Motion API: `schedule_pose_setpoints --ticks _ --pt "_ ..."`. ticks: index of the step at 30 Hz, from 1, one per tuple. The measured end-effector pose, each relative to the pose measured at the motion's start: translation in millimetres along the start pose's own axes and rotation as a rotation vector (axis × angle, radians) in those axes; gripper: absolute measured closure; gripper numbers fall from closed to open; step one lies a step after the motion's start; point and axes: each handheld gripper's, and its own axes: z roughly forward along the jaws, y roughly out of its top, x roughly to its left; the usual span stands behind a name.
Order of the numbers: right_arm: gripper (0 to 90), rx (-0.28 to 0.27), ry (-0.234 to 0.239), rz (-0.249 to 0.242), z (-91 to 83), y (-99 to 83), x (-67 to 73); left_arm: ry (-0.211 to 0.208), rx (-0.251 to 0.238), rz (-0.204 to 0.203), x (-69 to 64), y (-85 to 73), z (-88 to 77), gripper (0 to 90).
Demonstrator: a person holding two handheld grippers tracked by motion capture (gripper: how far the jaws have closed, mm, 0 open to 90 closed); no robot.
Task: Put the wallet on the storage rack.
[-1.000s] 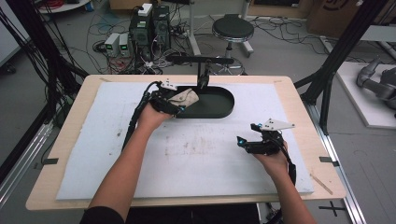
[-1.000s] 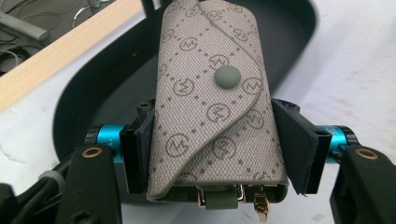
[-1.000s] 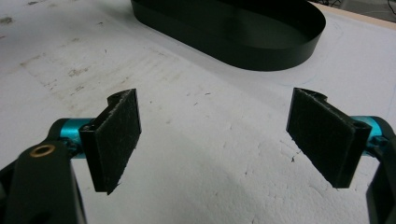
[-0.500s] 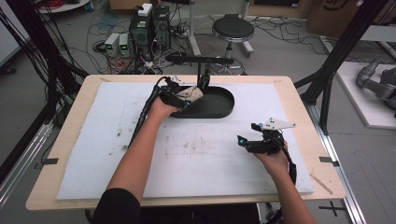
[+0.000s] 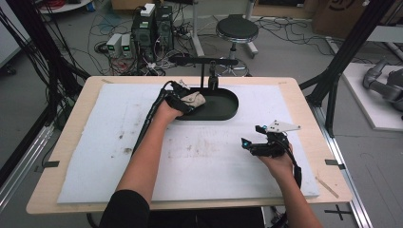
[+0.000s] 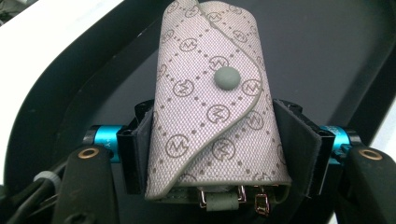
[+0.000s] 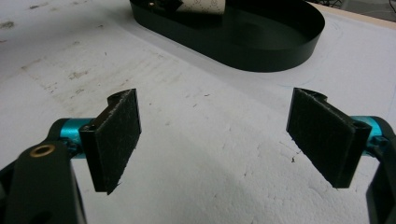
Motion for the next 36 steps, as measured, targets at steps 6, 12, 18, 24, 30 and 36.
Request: schedule_pose_setpoints --ticks 6,12,18,24,30,36 --pt "18.2 0.000 0.003 0.002 0.1 -0.2 -0.4 0.002 0.024 -0.029 1.5 -2.0 0.7 32.6" --pt "18.2 0.005 0.004 0.003 -0.6 -0.2 -0.7 0.011 0.006 -0.028 0.7 -0.4 -4.2 28.1" --pt "18.2 0.000 -0.002 0.002 -0.8 -0.1 -0.6 0.010 -0.025 -0.032 -0.2 0.8 -14.0 25.6" --pt "18.2 -0.001 0.000 0.001 -1.0 0.0 -0.8 0.009 -0.055 -0.036 1.3 -1.5 -33.5 24.2" --pt "18.2 -0.008 -0.008 0.012 -2.6 -0.1 -2.3 -0.006 -0.108 -0.025 -6.1 -10.9 -58.1 24.0" --pt "18.2 0.000 -0.011 0.011 -2.2 -0.1 -1.1 -0.030 -0.148 -0.023 -17.8 -34.2 -77.5 22.2"
